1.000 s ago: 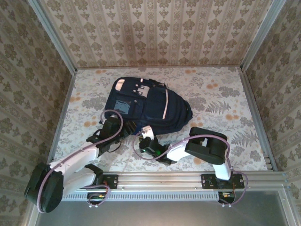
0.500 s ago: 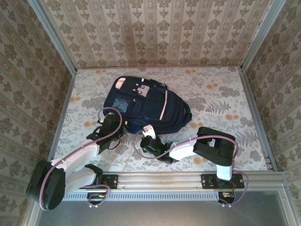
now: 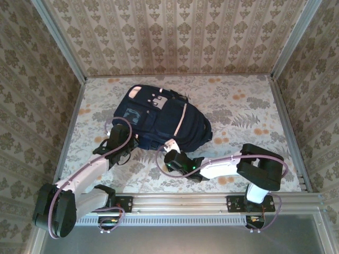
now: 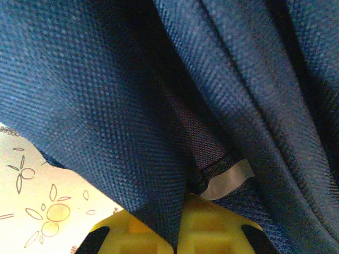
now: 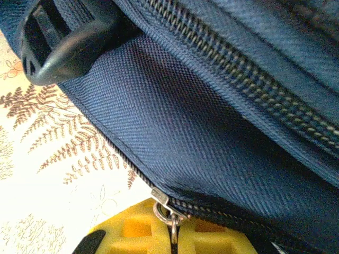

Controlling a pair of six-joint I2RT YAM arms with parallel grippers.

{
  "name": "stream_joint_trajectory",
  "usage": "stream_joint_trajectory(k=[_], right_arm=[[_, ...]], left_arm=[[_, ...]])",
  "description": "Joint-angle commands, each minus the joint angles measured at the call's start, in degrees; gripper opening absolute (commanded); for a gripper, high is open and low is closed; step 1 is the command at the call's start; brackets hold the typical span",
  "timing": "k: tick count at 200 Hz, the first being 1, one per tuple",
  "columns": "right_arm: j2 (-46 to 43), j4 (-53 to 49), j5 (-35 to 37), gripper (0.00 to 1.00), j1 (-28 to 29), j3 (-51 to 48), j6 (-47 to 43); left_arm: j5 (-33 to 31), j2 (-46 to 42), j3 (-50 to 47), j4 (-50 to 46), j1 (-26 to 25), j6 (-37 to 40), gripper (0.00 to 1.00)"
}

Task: Pack the student bag
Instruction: Zip the student bag at the center of the table.

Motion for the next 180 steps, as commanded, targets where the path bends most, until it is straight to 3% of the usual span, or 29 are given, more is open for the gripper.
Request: stream_joint_trajectory(k=[1,99,147,180], right_arm=[[-5.60,-7.87,-0.45,0.00,-1.32,-2.90,-2.19],[-24.54,-24.53,-7.23,0.00,-11.19,-11.50,-2.41],[-25.46,-24.44,-19.29,0.00,-12.30,-9.32,-7.47],[-23.28,-17.04,-23.82,0.00,-11.86,-7.70,-3.13]], left_arm=[[-9.19,0.15,3.38,-2.34,2.97,4.04,0.00],[-7.88,3.58,7.64,-5.55,6.81,3.18,0.00],[-3.94,8.36,12.81,-4.26,5.79,5.74,0.00],[1.40,15.84,20.66,-3.80,1.01,10.65,0.00]])
